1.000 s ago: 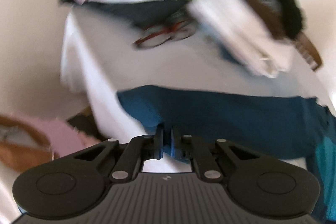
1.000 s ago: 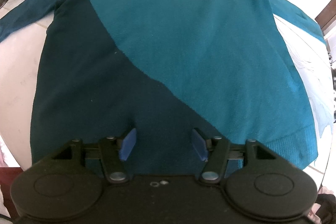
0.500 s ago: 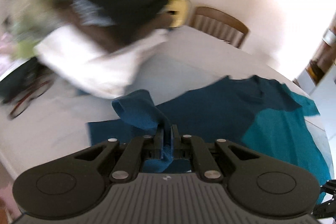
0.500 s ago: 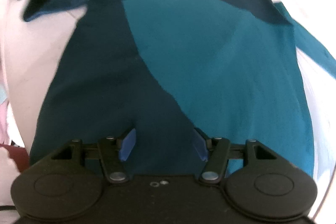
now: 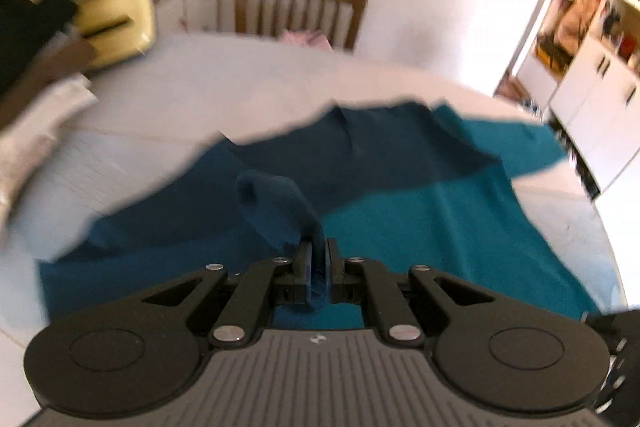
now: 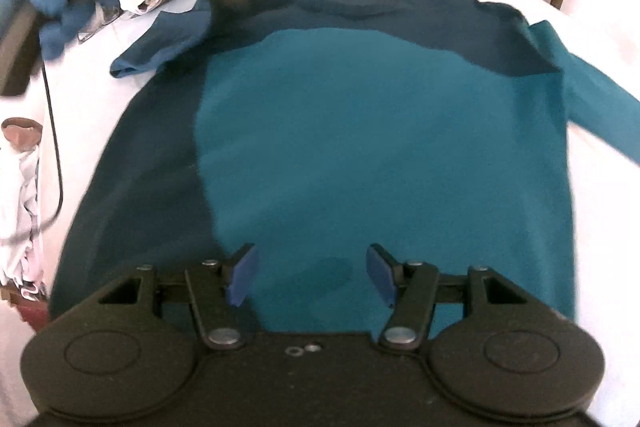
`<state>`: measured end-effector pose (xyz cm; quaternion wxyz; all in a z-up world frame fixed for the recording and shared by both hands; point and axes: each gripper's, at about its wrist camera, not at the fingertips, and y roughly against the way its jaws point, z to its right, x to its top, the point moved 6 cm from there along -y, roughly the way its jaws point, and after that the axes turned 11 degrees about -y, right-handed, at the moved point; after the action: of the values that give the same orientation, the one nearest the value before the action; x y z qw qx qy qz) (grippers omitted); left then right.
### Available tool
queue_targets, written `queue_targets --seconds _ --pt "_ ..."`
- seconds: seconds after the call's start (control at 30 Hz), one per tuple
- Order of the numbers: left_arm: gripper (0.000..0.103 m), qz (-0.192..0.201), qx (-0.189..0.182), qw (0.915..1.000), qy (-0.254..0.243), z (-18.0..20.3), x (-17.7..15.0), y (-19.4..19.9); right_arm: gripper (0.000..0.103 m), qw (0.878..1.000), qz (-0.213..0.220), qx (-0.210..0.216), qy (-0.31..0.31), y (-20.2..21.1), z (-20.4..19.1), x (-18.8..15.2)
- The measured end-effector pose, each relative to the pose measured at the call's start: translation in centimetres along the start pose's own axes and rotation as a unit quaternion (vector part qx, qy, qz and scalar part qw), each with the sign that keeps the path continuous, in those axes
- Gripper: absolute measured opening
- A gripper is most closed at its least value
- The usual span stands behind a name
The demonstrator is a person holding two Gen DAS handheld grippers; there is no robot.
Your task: Fold clothes
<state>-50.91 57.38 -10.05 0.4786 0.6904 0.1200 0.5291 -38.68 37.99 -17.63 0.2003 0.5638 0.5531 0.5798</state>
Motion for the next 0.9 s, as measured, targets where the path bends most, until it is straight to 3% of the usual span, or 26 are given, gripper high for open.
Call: queue_targets --seconds 0.07,0.23,0.3,0.33,0.37,0.43,0.53,0.57,0.67,0.83,0.9 --pt "0.005 -0.018 -0.003 0.9998 -0.005 1.1 -0.9 -1.7 0.103 1.000 0.000 -0.001 0.010 -0.3 0.7 1.1" --pt "0.006 -0.017 -0.020 0.9996 -0.005 0.6 -3.0 -1.1 0.103 1.000 0.011 -0.002 0.022 -1.1 1.0 4.4" --pt "0.012 -0.017 -0.027 0.9995 -0.005 0.5 -3.8 -0.9 0.103 1.000 0.020 -0.001 0.023 -1.4 0.7 6.1" --pt "0.028 -0.017 -0.031 0.9994 -0.005 0.4 -4.2 -0.8 0.103 0.999 0.025 -0.002 0.020 -1.5 0.2 7.0" --pt "0.055 -0.017 -0.034 0.9993 -0.005 0.3 -4.6 -0.6 0.103 0.999 0.028 -0.001 0.015 -1.6 0.0 7.7" --pt "0.078 -0.017 -0.041 0.9990 -0.005 0.1 -5.5 -0.4 0.103 1.000 0.030 0.006 0.006 -1.9 -0.7 9.2" --pt "0.078 -0.017 -0.051 0.9985 -0.004 -0.2 -6.8 -0.1 0.103 1.000 0.025 0.010 -0.015 -2.7 -1.6 11.0" --pt "0.078 -0.018 -0.038 0.9991 -0.007 -0.5 -7.3 0.3 0.103 0.999 0.023 0.010 -0.024 -3.0 -1.9 11.5" --pt "0.078 -0.030 0.049 0.9982 -0.012 -2.5 -10.0 1.6 0.103 0.999 0.015 0.021 -0.046 -4.4 -3.6 13.4" --pt "0.078 -0.044 0.111 0.9927 0.015 -5.1 -12.7 1.6 0.103 0.998 -0.004 0.012 -0.059 -6.9 -6.7 15.6" --pt "0.078 -0.044 0.119 0.9915 0.026 -5.5 -13.1 1.5 0.103 0.996 -0.025 0.005 -0.084 -8.4 -7.3 15.9"
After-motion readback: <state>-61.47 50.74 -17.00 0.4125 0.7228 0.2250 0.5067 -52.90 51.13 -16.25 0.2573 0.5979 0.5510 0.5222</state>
